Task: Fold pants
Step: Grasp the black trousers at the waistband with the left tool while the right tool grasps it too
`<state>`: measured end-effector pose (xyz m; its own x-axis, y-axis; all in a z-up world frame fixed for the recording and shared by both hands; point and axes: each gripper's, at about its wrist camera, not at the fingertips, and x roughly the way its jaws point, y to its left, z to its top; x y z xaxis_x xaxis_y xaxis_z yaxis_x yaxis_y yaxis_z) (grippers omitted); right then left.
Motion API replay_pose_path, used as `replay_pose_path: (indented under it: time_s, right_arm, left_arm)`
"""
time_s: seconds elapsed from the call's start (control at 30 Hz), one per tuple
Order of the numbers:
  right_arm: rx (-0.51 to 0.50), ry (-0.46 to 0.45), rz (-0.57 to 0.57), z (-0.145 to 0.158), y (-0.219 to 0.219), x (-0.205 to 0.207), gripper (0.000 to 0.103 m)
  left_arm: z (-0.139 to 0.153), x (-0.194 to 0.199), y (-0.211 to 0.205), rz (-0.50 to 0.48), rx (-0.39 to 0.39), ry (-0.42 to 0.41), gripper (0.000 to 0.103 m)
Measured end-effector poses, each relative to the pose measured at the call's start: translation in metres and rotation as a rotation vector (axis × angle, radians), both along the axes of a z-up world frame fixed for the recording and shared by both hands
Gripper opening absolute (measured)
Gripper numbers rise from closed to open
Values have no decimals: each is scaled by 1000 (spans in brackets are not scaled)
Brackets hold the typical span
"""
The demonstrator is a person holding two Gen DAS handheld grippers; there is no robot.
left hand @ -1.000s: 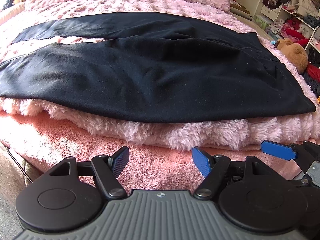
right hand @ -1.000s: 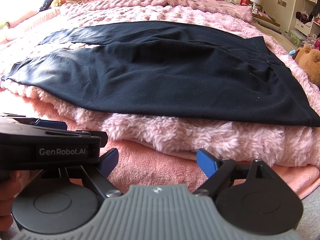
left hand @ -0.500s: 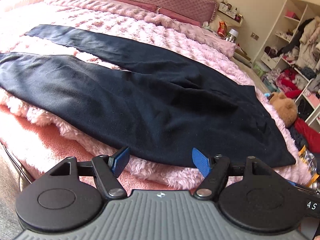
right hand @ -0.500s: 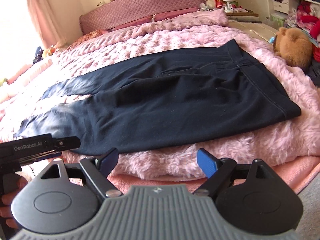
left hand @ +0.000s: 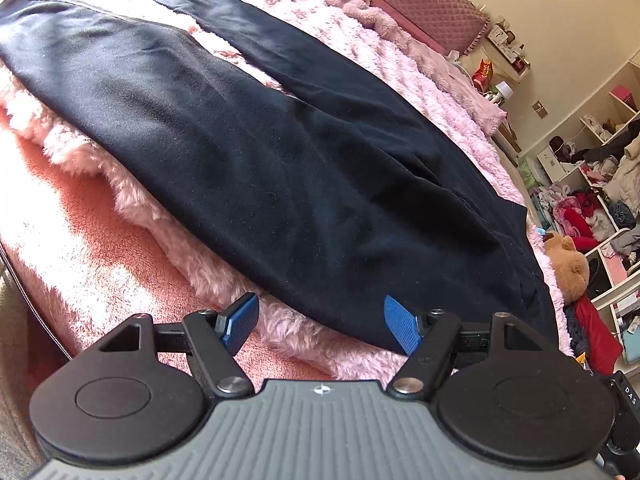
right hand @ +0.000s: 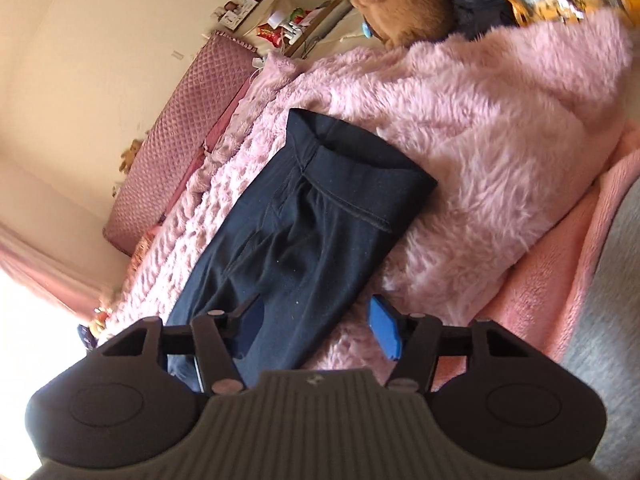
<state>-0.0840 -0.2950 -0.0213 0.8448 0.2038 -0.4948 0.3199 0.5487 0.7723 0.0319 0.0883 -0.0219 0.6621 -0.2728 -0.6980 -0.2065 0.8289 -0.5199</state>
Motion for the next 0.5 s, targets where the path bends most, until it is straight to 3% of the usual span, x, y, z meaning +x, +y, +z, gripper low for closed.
replay_pose_path:
  time_s: [0.13,0.2,0.37,0.5]
  right_arm:
    - [188,0,27,-20,-13,14,23]
    - [231,-20,49,-24,-17,20,16]
    - [250,-31,58,-24,-22,30,16]
    - [271,-6,58,-29,-20,25,16]
  left_arm:
    - [-7,-2,5,48,-42,-19,82]
    - [-10,-1,12,67,-87,-32,82]
    - [-21,4,37,134,-249,-38,82]
    - [-43,9,54,210,-346,31,80]
